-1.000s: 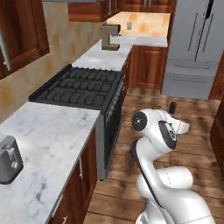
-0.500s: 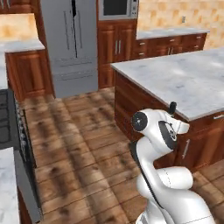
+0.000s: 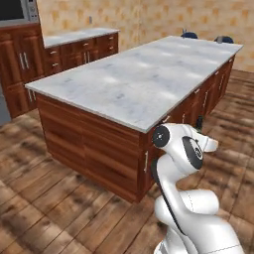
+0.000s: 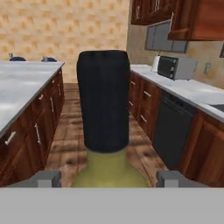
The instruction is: There is a wine glass and glass cup on the dining counter. Place the wine bottle next to the wine glass and the juice bottle next to the glass cup.
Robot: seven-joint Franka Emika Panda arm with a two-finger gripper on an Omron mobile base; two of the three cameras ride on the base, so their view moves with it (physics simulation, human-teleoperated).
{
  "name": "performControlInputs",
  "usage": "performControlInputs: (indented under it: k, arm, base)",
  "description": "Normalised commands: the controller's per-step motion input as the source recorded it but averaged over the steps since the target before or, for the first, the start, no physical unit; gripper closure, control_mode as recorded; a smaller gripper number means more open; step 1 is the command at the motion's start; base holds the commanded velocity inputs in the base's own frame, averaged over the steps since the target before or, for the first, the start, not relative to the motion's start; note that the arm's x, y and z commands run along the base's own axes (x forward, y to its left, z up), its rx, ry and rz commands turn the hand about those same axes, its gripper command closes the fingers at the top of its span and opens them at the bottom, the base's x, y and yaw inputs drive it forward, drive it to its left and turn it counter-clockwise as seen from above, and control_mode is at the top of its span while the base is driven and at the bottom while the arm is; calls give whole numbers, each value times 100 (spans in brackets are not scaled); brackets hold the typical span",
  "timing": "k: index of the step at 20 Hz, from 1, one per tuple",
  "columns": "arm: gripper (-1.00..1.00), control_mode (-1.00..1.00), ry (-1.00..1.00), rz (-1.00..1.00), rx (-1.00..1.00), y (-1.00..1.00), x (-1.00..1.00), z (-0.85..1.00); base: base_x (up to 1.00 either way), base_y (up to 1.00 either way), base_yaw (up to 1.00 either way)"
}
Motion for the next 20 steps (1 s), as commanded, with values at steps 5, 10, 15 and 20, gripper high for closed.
performControlInputs:
  k: [5,10,15,20]
  arm:
    - [100,100,0,0,0,0,0,0]
    - [100,100,0,0,0,0,0,0]
    - [100,100,0,0,0,0,0,0]
    - [100,100,0,0,0,0,0,0]
  base:
    - [34,-1,-60]
    - [61,-11,-28]
    - [72,-20,-13]
    - [70,-33,-8]
